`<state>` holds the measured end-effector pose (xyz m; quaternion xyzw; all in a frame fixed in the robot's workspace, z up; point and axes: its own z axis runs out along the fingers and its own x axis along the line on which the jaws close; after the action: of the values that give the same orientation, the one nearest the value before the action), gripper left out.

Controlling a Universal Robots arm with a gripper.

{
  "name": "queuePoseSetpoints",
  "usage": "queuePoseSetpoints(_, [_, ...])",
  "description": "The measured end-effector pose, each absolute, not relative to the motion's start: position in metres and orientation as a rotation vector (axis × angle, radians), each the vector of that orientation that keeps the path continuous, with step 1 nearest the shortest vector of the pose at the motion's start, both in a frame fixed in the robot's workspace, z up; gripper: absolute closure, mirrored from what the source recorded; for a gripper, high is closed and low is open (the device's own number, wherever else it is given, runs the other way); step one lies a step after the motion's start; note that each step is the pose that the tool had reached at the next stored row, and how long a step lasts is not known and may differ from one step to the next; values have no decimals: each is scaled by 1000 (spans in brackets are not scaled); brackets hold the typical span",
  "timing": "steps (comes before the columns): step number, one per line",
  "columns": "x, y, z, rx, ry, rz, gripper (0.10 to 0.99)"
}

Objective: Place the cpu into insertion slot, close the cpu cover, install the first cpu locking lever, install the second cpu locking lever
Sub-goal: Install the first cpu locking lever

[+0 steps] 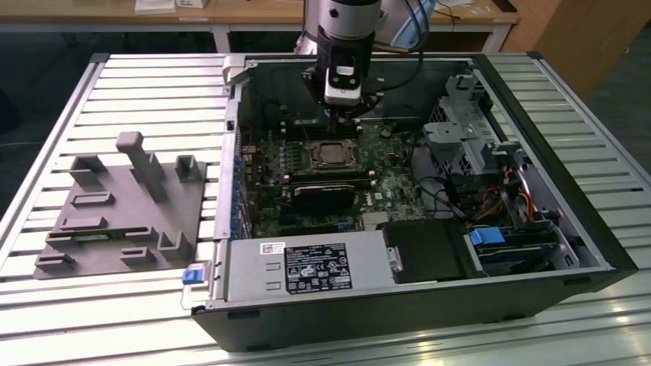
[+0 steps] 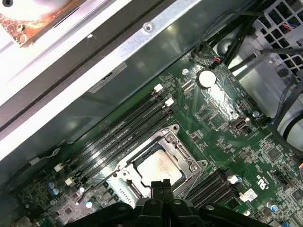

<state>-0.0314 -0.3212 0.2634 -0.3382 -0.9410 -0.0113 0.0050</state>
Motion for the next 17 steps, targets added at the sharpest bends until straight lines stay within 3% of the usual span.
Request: queuePoseSetpoints(17, [-31,-321,263,-915,-2993,-35,980])
